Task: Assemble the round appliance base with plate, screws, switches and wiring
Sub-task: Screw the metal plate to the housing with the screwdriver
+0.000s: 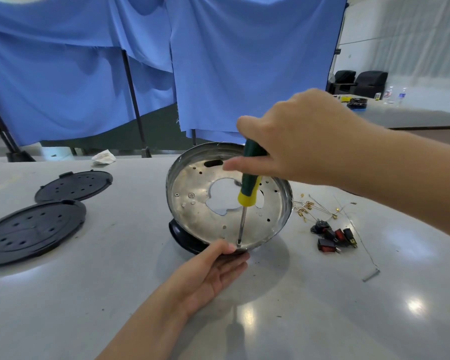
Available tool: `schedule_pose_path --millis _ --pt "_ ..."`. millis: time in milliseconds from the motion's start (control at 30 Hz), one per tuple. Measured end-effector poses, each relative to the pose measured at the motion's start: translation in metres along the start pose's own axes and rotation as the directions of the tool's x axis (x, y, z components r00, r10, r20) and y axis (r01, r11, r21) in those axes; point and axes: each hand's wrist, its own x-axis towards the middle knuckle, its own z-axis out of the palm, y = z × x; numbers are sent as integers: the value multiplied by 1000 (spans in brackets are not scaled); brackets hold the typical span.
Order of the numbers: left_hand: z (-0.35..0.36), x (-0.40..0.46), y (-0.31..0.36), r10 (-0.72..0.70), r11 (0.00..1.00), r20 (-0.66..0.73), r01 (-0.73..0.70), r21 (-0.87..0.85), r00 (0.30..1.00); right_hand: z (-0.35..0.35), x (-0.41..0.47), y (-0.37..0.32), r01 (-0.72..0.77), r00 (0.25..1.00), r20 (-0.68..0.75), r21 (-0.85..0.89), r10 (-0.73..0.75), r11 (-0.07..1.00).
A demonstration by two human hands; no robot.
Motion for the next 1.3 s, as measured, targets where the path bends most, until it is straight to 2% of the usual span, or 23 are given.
schedule_pose_path --millis 67,167,200,233,333,367,433,500,533,567,600,667,733,800,867,933,1000,1067,1100,1167,1200,1233,1300 --pt "-1 1 -1 11 1000 -1 -11 12 1000 -3 -3 1 -26 999 40 30 25 999" --pt "-2 3 -1 23 1000 -11 -23 -3 1000 0 -6 5 -100 981 191 394 25 914" --pt "-2 4 -1 27 1000 -18 -27 -8 999 -1 -6 6 -111 979 204 424 25 899" --pt "-3 4 0 33 999 -23 -33 -8 999 -1 -6 7 -97 982 185 373 28 923" --pt "-5 4 0 52 999 -35 -52 -9 998 -1 -5 7 -73 996 58 5 73 997" --pt "-5 5 1 59 998 -42 -59 -10 997 1 -6 6 -76 997 32 -22 77 997" --pt "-6 5 2 68 997 -49 -69 -19 996 4 -8 4 -71 996 60 147 63 987" --pt "-5 5 2 64 997 -45 -66 -34 997 4 -8 1 -77 990 143 423 18 903" --pt "-5 5 2 62 997 -43 -63 -41 997 2 -8 -1 -68 987 161 498 -15 864" --pt "-5 5 2 59 997 -40 -61 -47 997 2 -8 -1 -47 987 154 498 -35 866" --pt "-6 5 2 56 997 -37 -57 -49 998 1 -8 -1 -21 992 120 421 -32 907" --pt "-6 5 1 50 998 -24 -51 -32 998 -2 -6 0 -8 999 37 123 3 992" --pt "-7 4 2 45 999 -8 -45 4 999 1 -7 1 -32 999 -4 30 33 999" --pt "-8 4 2 44 998 -1 -44 35 999 4 -6 3 -51 997 67 226 36 973" --pt "-8 5 2 44 998 4 -45 54 999 7 -7 3 -96 984 177 537 0 838" --pt "-8 6 1 39 998 12 -40 51 999 7 -5 1 -42 989 132 665 -62 745" --pt "-7 6 0 36 998 21 -37 43 999 5 -4 -1 51 995 40 587 -92 808" --pt "-7 5 0 44 998 16 -45 45 999 4 -5 -1 81 997 -32 282 -75 956" --pt "-7 5 0 51 998 12 -51 47 999 3 -6 -2 66 997 -37 120 -62 991" --pt "-8 5 0 60 997 6 -61 47 998 3 -10 -4 34 999 -42 21 -34 999" --pt "-8 5 1 63 997 2 -63 46 998 3 -12 -4 23 999 -31 57 -22 998" --pt "-8 6 1 63 997 -4 -63 46 998 5 -13 -3 17 1000 -6 175 -16 984" --pt "-8 7 2 56 998 -10 -55 34 998 8 -14 1 -32 997 74 495 -6 869"
